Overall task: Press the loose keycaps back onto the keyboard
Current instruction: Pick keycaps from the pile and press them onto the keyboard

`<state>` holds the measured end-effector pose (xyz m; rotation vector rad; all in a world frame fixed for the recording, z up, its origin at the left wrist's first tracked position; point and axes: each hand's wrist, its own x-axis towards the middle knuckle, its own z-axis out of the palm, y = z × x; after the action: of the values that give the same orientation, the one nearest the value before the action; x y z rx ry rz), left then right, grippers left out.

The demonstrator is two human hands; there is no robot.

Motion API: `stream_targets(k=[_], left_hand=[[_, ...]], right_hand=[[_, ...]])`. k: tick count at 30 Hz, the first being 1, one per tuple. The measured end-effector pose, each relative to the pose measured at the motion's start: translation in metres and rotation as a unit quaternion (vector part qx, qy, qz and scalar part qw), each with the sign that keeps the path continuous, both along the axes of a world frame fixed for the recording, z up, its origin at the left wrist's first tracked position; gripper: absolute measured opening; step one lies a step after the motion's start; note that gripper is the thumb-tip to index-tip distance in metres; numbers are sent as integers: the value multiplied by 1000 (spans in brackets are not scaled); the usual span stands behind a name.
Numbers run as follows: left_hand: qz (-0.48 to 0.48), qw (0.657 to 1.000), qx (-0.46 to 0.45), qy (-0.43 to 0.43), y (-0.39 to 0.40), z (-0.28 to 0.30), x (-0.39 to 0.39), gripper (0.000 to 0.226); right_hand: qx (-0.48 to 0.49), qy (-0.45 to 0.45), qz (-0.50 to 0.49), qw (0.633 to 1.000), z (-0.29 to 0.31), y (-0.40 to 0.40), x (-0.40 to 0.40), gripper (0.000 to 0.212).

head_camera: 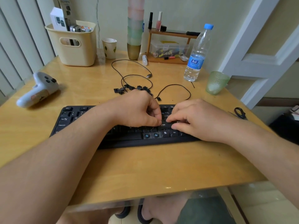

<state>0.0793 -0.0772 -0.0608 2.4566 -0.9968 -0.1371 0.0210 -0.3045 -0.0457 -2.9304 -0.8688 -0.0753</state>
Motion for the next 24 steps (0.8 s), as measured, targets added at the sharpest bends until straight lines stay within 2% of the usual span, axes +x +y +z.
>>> stream_targets(k=[4,7,14,24], left_hand=[[8,1000,1,9,-1,-2,1,4],[8,1000,1,13,0,-1,0,3],[26,999,-9,28,6,0,4,6],[20,1000,3,24,1,1,-2,14]], right_hand=[[-109,-6,36,993,7,6,2,33],[-133,6,45,990,11,13,4,31],[-45,69,-16,997,16,13,6,21],[-37,64,-40,996,12,14,3,10]])
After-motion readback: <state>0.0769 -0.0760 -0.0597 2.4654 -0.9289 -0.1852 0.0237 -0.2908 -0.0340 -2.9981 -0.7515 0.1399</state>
